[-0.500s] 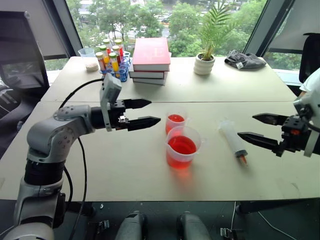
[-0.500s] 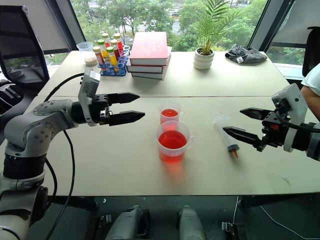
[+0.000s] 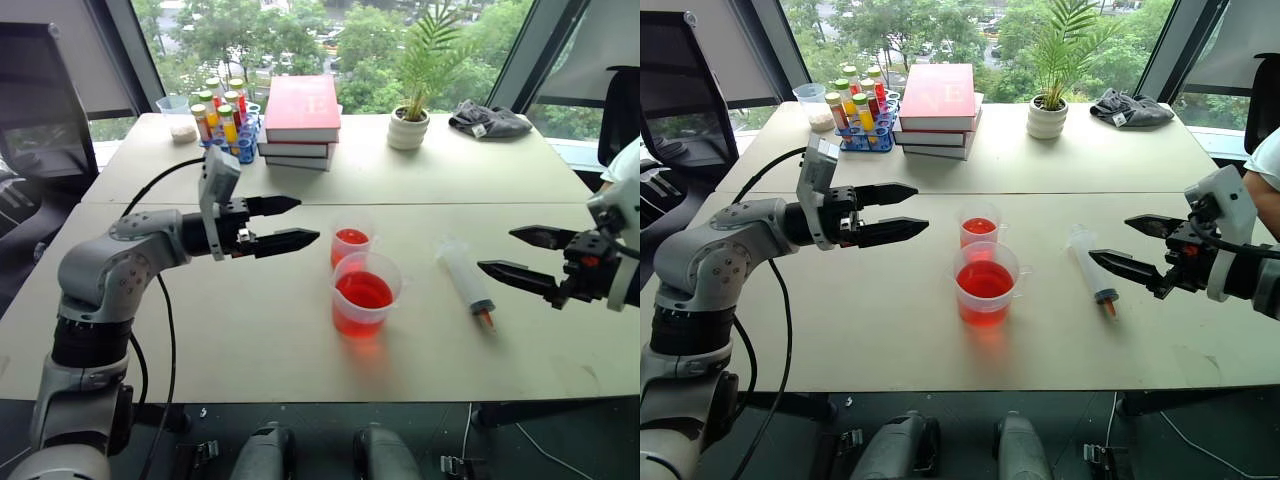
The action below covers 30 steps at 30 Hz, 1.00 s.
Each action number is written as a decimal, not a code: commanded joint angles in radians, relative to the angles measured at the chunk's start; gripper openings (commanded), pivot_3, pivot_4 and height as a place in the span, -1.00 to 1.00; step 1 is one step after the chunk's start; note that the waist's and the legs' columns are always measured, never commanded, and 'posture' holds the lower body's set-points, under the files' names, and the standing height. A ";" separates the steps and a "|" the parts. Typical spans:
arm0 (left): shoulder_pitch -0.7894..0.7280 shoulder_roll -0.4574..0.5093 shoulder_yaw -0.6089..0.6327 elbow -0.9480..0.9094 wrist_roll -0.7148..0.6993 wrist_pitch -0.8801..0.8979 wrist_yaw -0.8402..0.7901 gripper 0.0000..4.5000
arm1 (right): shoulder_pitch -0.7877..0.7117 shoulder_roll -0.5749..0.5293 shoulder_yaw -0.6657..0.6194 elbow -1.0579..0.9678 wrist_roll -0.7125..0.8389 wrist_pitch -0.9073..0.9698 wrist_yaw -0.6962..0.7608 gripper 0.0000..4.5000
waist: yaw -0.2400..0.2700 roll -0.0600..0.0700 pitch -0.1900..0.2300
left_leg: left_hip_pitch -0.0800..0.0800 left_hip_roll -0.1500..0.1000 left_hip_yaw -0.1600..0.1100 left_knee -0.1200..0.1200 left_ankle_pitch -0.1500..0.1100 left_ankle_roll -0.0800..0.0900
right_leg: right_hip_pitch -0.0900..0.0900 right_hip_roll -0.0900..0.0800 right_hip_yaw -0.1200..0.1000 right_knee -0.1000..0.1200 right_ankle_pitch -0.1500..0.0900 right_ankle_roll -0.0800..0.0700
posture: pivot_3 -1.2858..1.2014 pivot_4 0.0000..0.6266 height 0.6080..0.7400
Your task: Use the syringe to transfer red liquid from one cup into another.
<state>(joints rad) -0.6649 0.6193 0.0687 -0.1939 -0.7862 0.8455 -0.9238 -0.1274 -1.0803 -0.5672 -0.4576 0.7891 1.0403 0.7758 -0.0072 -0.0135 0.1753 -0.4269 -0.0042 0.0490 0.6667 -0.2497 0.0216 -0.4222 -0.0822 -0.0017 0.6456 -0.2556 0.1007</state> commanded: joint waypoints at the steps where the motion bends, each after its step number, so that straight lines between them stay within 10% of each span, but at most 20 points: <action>1: -0.028 0.007 0.015 -0.017 -0.008 -0.008 -0.004 1.00 | -0.035 -0.022 0.001 0.013 -0.009 0.016 -0.035 0.99 | 0.000 0.000 0.000 | 0.000 0.000 0.000 0.000 0.000 0.000 | 0.000 0.000 0.000 0.000 0.000 0.000 | 0.03 -0.52 1.00; 12: -0.044 0.010 0.000 0.018 0.007 -0.021 -0.028 1.00 | -0.209 -0.025 0.146 0.069 -0.013 0.163 -0.162 0.99 | -0.002 0.000 0.000 | 0.000 0.000 0.000 0.000 0.000 0.000 | 0.000 0.000 0.000 0.000 0.000 0.000 | 0.03 -0.52 1.00; 30: -0.048 -0.047 -0.034 0.057 0.068 -0.106 -0.045 1.00 | -0.675 0.120 0.803 0.656 -0.348 0.170 -0.082 0.99 | -0.007 0.000 0.000 | -0.002 -0.001 0.002 0.000 0.000 0.001 | -0.002 -0.001 0.001 0.000 0.000 0.000 | 0.03 -0.52 1.00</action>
<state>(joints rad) -0.7086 0.5725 0.0219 -0.1189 -0.7206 0.7580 -0.9711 -0.7680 -0.9690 0.2186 0.1742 0.4807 1.2459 0.6741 -0.0142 -0.0134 0.1753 -0.4281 -0.0046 0.0507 0.6664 -0.2502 0.0224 -0.4244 -0.0827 -0.0010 0.6454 -0.2554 0.1008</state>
